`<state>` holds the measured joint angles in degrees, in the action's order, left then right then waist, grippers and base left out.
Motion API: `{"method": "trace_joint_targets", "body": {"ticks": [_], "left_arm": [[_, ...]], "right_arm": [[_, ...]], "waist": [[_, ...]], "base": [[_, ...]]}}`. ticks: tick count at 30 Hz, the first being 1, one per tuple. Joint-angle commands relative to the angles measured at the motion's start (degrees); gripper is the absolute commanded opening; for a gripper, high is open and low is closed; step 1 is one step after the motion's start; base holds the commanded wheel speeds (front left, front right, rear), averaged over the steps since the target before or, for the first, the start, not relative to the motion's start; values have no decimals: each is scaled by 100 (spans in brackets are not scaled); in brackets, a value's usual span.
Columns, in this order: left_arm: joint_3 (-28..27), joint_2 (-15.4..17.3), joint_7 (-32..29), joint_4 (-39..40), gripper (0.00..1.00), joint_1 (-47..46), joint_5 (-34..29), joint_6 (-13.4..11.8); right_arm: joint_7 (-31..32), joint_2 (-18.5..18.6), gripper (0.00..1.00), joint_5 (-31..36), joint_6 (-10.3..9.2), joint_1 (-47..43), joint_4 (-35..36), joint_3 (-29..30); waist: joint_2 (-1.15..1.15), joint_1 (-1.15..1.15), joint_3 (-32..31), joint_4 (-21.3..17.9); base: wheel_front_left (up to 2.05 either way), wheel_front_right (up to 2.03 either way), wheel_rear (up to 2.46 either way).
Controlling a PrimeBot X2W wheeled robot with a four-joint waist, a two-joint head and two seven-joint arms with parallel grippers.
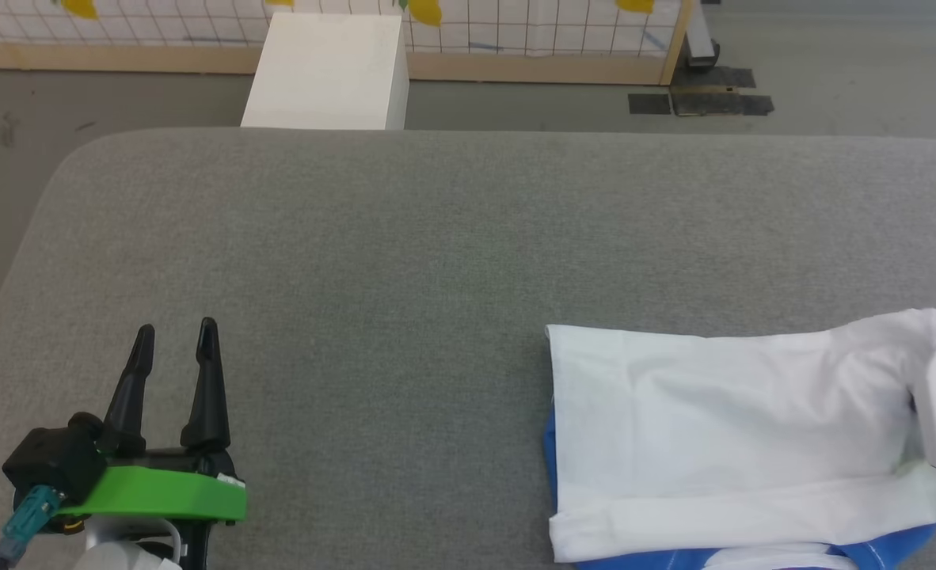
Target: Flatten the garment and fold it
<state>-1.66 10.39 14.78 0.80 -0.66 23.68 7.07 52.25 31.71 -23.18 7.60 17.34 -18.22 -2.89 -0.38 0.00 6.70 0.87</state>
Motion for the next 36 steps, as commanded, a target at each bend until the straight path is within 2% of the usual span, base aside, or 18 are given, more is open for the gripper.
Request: {"method": "trace_joint_targets", "body": {"ticks": [1, 5, 8, 12, 15, 25, 33, 34, 36], "left_arm": [[-27, -36, 21, 3, 100, 3, -15, 35], [-24, -53, 22, -4, 100, 18, -11, 37], [3, -69, 22, -17, 100, 7, -9, 38], [27, -81, 22, -28, 100, -3, 3, 39], [50, -73, 22, -37, 100, -3, 21, 40], [111, -59, 22, -69, 100, -1, 82, 41], [153, -75, 22, -76, 100, -48, 108, 41], [172, -74, 22, -85, 100, -82, 116, 41], [179, -73, 22, -84, 100, -99, 121, 41]], "right_arm": [[197, 19, 0, -15, -11, -43, 257, -77], [884, -28, 0, -122, -11, -174, 1196, -299], [1228, -196, 0, -233, -11, -252, 1795, -483], [1413, -473, 0, -356, -11, -269, 2242, -833], [1397, -708, 0, -439, -11, -219, 2320, -1114], [855, -1409, 0, -397, -11, 177, 1738, -1723], [399, -1932, 0, -200, -11, 480, 938, -2049], [218, -2118, 0, -135, -11, 561, 635, -2091], [96, -2219, 0, -72, -11, 614, 415, -2103]], "waist": [[38, 0, -58, -56], [38, 0, -105, -109], [38, 0, -120, -115], [38, 0, -112, -91], [38, 0, -95, -36], [38, 0, -12, 168], [38, 0, 101, 269], [38, 0, 153, 293], [38, 0, 192, 301]], "base": [[0, 0, 0], [0, 0, 0], [0, 0, 0], [0, 0, 0], [0, 0, 0], [0, 0, 0], [0, 0, 0], [0, 0, 0], [0, 0, 0]]}}
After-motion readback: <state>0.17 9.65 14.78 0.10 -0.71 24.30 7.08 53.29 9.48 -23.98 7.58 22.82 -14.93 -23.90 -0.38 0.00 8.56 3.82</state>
